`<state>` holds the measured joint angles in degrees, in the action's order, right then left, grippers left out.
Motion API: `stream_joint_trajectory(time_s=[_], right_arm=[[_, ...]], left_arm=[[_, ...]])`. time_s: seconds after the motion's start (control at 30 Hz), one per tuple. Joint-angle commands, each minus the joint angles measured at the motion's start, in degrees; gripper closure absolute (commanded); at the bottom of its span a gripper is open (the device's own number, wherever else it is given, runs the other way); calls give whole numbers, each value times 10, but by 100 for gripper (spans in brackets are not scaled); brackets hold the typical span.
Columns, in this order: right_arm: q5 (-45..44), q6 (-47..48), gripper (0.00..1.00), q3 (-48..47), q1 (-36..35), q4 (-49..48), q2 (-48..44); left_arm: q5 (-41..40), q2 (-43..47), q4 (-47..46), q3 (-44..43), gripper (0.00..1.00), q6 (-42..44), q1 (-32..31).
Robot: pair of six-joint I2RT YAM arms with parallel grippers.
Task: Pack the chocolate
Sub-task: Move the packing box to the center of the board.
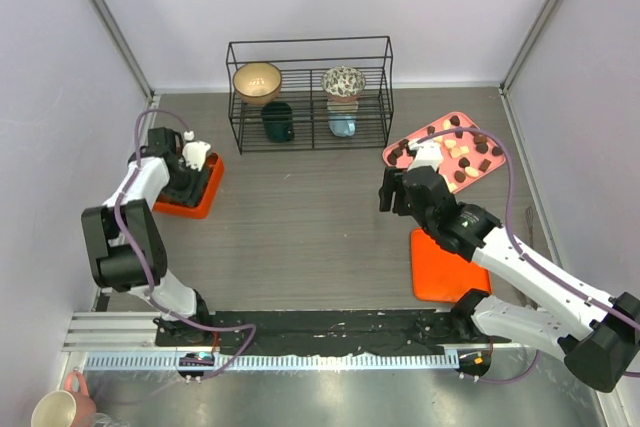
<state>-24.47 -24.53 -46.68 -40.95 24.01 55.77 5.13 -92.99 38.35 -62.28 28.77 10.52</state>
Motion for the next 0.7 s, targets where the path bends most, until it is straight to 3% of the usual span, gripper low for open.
stream_joint_trajectory(time_s=[0.0, 0.13, 0.33, 0.6, 0.63, 0.67], right_arm=[[-3, 0, 31, -3, -11, -19, 5], [-8, -2, 31, -5, -19, -16, 11], [-23, -14, 31, -4, -32, 5, 7], [-37, -16, 32, -5, -49, 9, 2], [-40, -17, 32, -6, -52, 8, 6], [-39, -17, 32, -7, -54, 4, 7]], left_arm=[[75, 65, 110, 3, 45, 49, -2], [103, 85, 203, 10, 35, 83, -37], [104, 86, 240, 14, 30, 87, -92], [131, 98, 256, -186, 29, 18, -55], [124, 98, 243, -208, 29, 6, -49], [68, 99, 223, -212, 29, -11, -46]])
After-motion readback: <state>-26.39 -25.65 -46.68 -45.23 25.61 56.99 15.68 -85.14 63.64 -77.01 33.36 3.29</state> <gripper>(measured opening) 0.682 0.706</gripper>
